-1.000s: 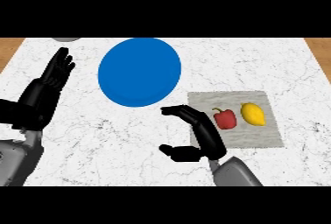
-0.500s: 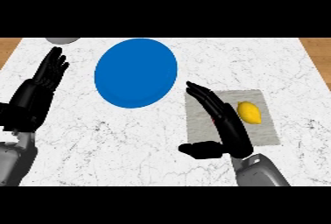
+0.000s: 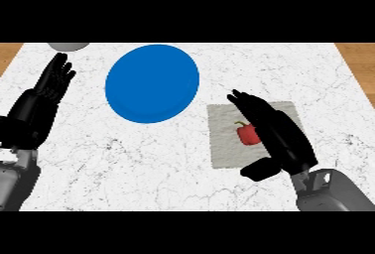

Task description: Pick the bell pepper from the placemat and place it in the plate

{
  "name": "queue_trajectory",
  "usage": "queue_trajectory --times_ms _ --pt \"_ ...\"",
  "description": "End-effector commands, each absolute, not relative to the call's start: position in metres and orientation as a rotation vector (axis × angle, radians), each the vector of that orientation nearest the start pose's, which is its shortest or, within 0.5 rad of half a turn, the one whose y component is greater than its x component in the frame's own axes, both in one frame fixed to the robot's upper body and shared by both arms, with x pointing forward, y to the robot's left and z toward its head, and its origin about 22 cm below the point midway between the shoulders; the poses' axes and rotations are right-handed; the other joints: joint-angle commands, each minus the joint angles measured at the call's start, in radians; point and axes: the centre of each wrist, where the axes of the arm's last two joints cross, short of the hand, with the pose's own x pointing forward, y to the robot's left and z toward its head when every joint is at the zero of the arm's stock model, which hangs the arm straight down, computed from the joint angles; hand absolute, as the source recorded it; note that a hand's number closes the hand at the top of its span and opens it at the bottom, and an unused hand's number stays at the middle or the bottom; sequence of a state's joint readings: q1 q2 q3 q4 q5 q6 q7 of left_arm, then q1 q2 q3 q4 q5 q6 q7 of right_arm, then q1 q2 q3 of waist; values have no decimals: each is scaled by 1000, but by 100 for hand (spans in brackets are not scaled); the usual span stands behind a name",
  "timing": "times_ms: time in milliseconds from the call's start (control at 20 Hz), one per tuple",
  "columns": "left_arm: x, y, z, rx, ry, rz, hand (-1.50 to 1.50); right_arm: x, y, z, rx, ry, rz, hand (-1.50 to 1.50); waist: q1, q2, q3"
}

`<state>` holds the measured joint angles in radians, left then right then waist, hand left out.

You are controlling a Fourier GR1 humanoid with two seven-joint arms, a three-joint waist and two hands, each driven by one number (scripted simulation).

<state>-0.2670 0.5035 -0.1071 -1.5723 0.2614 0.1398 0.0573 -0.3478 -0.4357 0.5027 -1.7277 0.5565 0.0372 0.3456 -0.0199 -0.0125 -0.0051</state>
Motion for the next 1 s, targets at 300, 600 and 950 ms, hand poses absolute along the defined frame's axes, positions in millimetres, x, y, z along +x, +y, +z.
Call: queue_trajectory --times_ms 300,600,950 --pt "301 295 100 165 -1748 -235 0 270 -152 135 -683 -1167 1362 -150 19 12 4" --pt "298 281 117 131 -1750 -237 0 270 -136 121 -769 -1134 1313 -150 22 12 5" --pt "297 283 103 129 -1750 -228 0 291 -150 97 -854 -995 1322 -150 21 13 5"
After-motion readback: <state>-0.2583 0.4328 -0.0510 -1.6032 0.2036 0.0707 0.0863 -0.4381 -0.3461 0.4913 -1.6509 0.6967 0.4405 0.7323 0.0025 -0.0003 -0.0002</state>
